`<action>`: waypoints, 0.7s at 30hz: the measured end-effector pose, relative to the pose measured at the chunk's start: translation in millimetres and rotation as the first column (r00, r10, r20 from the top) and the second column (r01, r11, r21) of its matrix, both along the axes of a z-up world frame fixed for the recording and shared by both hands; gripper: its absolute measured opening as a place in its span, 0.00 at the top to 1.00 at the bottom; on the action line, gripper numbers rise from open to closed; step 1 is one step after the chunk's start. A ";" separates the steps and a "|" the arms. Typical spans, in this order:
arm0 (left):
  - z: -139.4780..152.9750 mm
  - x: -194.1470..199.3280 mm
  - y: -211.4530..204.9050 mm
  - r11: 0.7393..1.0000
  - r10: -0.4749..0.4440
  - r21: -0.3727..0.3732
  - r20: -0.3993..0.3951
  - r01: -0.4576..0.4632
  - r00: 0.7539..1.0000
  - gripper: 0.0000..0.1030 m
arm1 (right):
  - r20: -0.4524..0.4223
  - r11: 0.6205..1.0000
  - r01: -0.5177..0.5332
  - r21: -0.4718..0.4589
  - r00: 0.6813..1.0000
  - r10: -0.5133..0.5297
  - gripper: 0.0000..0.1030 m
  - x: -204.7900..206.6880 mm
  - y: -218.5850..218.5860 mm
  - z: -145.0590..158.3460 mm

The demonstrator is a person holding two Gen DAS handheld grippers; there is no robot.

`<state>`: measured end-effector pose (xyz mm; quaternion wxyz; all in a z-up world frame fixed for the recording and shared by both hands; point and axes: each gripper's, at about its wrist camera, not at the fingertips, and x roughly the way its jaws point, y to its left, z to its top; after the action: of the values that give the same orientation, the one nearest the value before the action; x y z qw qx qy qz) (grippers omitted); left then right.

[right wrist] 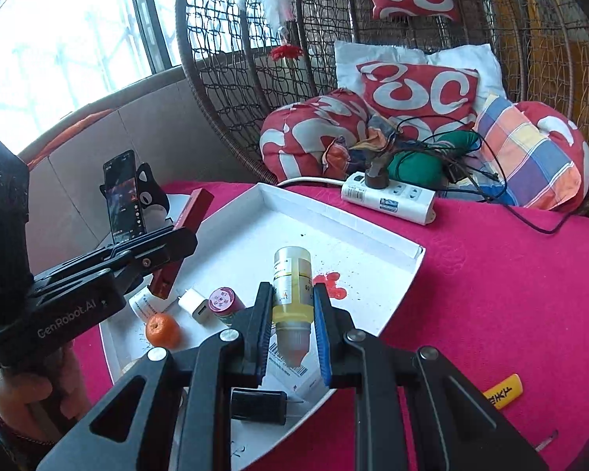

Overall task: Organize rigid objects
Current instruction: 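Open the left tool to drop the red lighter while the right tool releases the bottle, then move both open tools back from the tray toward the yellow lighter and black pen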

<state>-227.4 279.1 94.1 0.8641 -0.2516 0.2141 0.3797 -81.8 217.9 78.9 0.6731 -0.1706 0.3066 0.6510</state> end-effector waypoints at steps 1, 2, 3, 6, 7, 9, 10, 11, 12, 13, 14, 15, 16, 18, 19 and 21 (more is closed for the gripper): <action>-2.2 -1.2 2.5 1.000 0.010 -0.008 -0.001 -0.010 1.000 0.84 | -0.004 1.000 0.002 -0.008 1.000 -0.002 0.82 -0.9 3.8 -3.3; -4.0 -3.1 4.2 1.000 0.020 -0.013 0.004 -0.020 1.000 0.84 | -0.007 1.000 0.003 -0.016 1.000 -0.003 0.81 -2.5 7.6 -6.9; -4.6 -4.8 4.1 1.000 0.027 -0.016 0.011 -0.027 1.000 0.84 | -0.011 1.000 0.005 -0.021 1.000 -0.005 0.81 -4.1 10.6 -9.5; -4.2 -10.1 4.8 0.998 0.056 -0.012 0.018 -0.055 0.998 0.74 | -0.029 1.000 0.007 -0.026 1.000 -0.008 0.80 -8.1 14.9 -15.6; -3.7 -12.5 4.8 0.998 0.066 -0.010 0.024 -0.066 0.998 0.67 | -0.032 1.000 0.005 -0.023 0.999 -0.006 0.80 -9.8 14.7 -16.6; -2.3 -17.9 5.2 0.996 0.093 -0.012 0.040 -0.092 0.995 0.29 | -0.021 1.000 0.007 -0.013 1.000 -0.007 0.60 -12.9 12.1 -16.5; -1.8 -20.9 4.9 0.994 0.105 -0.015 0.049 -0.104 0.993 0.20 | -0.018 1.000 0.010 -0.005 1.000 -0.010 0.47 -13.9 9.5 -15.5; -1.6 -24.1 3.9 0.993 0.115 -0.017 0.060 -0.115 0.991 0.09 | -0.021 1.000 0.013 0.008 1.000 -0.013 0.19 -13.6 5.6 -14.1; -1.4 -26.9 2.2 0.992 0.125 -0.018 0.071 -0.124 0.990 0.03 | -0.023 1.000 0.023 0.022 0.999 -0.022 0.10 -12.8 3.1 -12.3; -1.0 -29.3 1.0 0.991 0.133 -0.019 0.079 -0.132 0.988 0.00 | -0.027 0.999 0.030 0.034 0.999 -0.029 0.10 -11.5 -1.3 -10.5; -1.0 -31.6 -1.4 0.990 0.139 -0.020 0.083 -0.138 0.987 0.00 | -0.033 0.999 0.034 0.040 0.999 -0.033 0.09 -9.7 -5.3 -9.1; -0.5 -33.1 -3.7 0.989 0.147 -0.020 0.081 -0.146 0.986 0.00 | -0.041 0.998 0.039 0.046 0.998 -0.038 0.03 -7.1 -9.2 -7.9; 0.2 -34.1 -6.2 0.988 0.153 -0.018 0.081 -0.152 0.985 0.00 | -0.048 0.997 0.049 0.056 0.998 -0.047 0.00 -4.3 -13.9 -6.6; 3.6 -35.1 -10.8 0.988 0.152 -0.012 0.091 -0.151 0.984 0.00 | -0.063 0.994 0.079 0.075 0.995 -0.075 0.00 3.9 -24.6 -3.9; 5.7 -35.0 -14.0 0.989 0.145 -0.009 0.098 -0.145 0.985 0.00 | -0.074 0.992 0.097 0.085 0.993 -0.091 0.00 9.3 -31.0 -1.4; 11.5 -31.8 -20.0 0.992 0.127 0.006 0.102 -0.129 0.987 0.00 | -0.099 0.985 0.135 0.108 0.987 -0.125 0.00 21.2 -44.6 4.6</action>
<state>-259.3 259.1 105.6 0.8492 -0.2785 0.1510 0.4225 -60.6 173.3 83.5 0.7081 -0.0813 0.3099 0.6293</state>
